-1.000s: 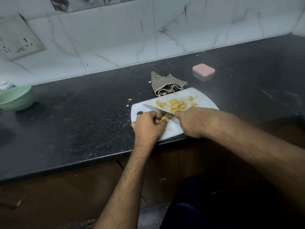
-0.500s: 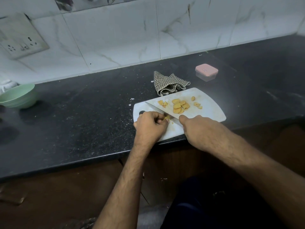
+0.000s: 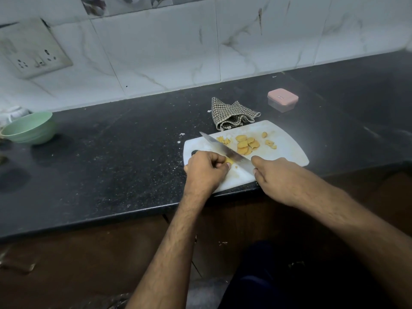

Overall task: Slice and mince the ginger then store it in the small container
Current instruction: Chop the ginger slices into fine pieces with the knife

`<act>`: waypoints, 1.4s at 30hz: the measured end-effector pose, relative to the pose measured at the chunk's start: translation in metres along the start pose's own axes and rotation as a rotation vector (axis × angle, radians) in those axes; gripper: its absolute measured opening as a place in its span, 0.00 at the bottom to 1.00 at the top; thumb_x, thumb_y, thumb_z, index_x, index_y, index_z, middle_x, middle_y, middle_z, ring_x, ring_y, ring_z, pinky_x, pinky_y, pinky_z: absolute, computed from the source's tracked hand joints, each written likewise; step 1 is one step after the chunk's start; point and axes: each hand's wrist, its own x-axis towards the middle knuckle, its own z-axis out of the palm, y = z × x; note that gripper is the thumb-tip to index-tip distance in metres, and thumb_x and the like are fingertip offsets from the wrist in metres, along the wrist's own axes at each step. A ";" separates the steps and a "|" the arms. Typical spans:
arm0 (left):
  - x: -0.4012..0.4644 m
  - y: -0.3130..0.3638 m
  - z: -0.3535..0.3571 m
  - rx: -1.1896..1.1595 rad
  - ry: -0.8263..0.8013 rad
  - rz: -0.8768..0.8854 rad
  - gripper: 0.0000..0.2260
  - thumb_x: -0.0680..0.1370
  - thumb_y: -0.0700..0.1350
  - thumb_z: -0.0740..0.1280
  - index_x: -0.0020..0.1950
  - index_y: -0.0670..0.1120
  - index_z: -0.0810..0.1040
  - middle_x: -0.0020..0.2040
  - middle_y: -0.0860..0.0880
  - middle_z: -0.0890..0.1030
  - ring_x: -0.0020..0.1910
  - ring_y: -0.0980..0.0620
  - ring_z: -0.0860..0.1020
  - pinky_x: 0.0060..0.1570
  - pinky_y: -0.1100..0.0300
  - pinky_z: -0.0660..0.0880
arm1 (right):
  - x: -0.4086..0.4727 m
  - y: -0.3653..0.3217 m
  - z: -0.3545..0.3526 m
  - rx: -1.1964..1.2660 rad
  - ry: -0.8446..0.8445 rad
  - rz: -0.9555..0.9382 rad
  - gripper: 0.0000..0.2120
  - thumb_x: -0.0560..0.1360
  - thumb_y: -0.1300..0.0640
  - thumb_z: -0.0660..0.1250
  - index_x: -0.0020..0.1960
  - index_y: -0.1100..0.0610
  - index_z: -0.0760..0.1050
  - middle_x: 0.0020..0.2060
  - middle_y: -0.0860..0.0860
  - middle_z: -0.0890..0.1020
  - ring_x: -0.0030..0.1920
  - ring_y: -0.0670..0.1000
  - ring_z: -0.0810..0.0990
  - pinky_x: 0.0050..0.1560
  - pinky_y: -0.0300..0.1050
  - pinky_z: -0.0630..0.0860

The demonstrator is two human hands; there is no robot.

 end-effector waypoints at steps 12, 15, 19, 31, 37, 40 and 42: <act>0.001 0.000 0.000 0.011 0.037 0.024 0.09 0.73 0.50 0.77 0.34 0.56 0.82 0.28 0.65 0.78 0.36 0.57 0.79 0.61 0.39 0.76 | 0.013 -0.023 -0.014 -0.114 -0.099 0.031 0.14 0.81 0.60 0.54 0.66 0.51 0.66 0.38 0.50 0.68 0.40 0.52 0.71 0.44 0.50 0.72; 0.000 -0.002 0.001 -0.013 0.042 0.016 0.04 0.72 0.50 0.78 0.39 0.54 0.85 0.28 0.63 0.78 0.34 0.59 0.78 0.59 0.40 0.78 | 0.015 -0.028 -0.019 -0.143 -0.156 0.034 0.20 0.80 0.62 0.55 0.70 0.51 0.64 0.38 0.50 0.66 0.44 0.54 0.72 0.48 0.50 0.73; -0.002 0.005 0.001 -0.036 0.046 0.020 0.05 0.72 0.49 0.79 0.38 0.53 0.85 0.28 0.62 0.79 0.32 0.61 0.77 0.58 0.44 0.79 | 0.011 -0.020 -0.013 -0.126 -0.129 0.049 0.14 0.81 0.61 0.54 0.66 0.52 0.65 0.39 0.52 0.69 0.37 0.50 0.69 0.43 0.49 0.72; -0.004 0.006 -0.002 -0.042 0.063 0.001 0.03 0.69 0.44 0.77 0.36 0.49 0.85 0.27 0.59 0.79 0.28 0.63 0.74 0.54 0.52 0.80 | 0.013 -0.015 -0.011 -0.096 -0.106 0.043 0.05 0.83 0.57 0.53 0.56 0.48 0.62 0.40 0.51 0.71 0.41 0.50 0.73 0.42 0.48 0.72; -0.005 0.005 -0.002 -0.051 0.067 0.005 0.03 0.69 0.43 0.77 0.38 0.49 0.85 0.27 0.57 0.78 0.28 0.64 0.74 0.48 0.58 0.79 | 0.015 -0.023 -0.016 -0.139 -0.143 0.052 0.15 0.81 0.60 0.56 0.66 0.51 0.65 0.38 0.50 0.69 0.38 0.50 0.69 0.44 0.48 0.71; -0.005 0.006 -0.002 -0.053 0.064 0.009 0.04 0.69 0.43 0.77 0.38 0.51 0.84 0.26 0.59 0.78 0.27 0.64 0.74 0.50 0.57 0.78 | 0.009 -0.024 -0.010 -0.150 -0.109 0.054 0.14 0.80 0.61 0.55 0.65 0.51 0.64 0.38 0.50 0.69 0.35 0.49 0.67 0.42 0.48 0.71; -0.005 0.005 -0.002 -0.051 0.066 0.008 0.06 0.69 0.44 0.78 0.36 0.52 0.83 0.25 0.60 0.77 0.27 0.65 0.74 0.54 0.54 0.79 | 0.008 -0.021 -0.004 -0.123 -0.072 0.046 0.11 0.81 0.60 0.54 0.62 0.51 0.64 0.38 0.51 0.70 0.35 0.49 0.68 0.41 0.48 0.70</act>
